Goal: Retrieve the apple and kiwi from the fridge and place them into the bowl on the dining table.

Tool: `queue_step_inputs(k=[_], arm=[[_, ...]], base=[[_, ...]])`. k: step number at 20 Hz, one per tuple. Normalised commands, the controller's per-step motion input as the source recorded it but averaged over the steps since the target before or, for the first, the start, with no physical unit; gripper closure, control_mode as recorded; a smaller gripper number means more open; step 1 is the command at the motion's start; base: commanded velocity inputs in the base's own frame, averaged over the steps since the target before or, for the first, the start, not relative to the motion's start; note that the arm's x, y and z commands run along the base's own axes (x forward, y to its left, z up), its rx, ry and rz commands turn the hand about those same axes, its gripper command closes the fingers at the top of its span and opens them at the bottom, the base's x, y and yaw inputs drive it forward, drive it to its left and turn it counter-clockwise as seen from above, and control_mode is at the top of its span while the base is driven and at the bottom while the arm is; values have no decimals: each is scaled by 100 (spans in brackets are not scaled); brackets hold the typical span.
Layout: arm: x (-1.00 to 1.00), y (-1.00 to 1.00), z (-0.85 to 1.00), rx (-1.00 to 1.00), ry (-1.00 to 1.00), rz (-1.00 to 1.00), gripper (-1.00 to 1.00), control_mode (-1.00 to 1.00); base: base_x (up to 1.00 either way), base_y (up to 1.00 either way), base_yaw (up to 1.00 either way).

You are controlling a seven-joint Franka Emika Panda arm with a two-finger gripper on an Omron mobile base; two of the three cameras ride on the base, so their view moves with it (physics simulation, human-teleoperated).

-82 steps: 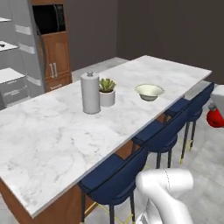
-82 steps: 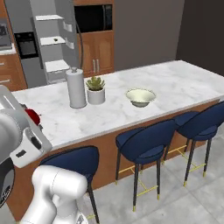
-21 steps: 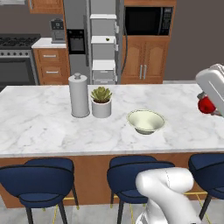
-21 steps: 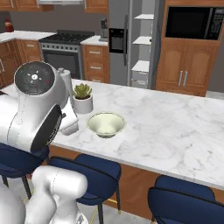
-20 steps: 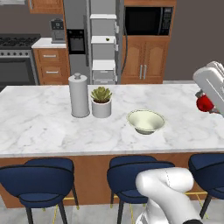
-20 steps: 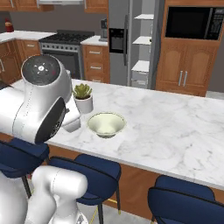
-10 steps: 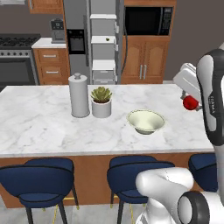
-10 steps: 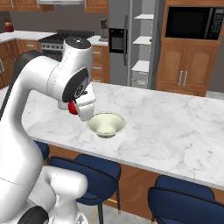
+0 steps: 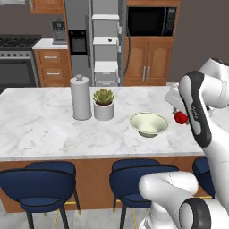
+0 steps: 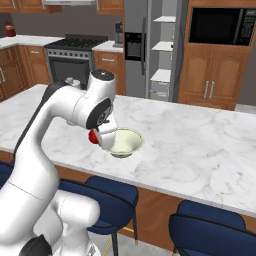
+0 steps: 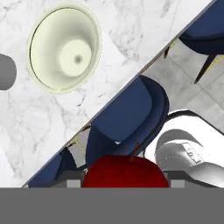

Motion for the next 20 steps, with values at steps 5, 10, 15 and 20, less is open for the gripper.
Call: queue_step_inputs(k=[5,10,15,20], arm=[[74,0,-31,0,2,0,100,-100],[80,0,-26,0,7,0,100,-100],[64,0,-36,0,6,0,100,-100],[49,0,-45,0,3,0,100,-100]], base=[[0,0,0],[0,0,0],[0,0,0],[0,0,0]])
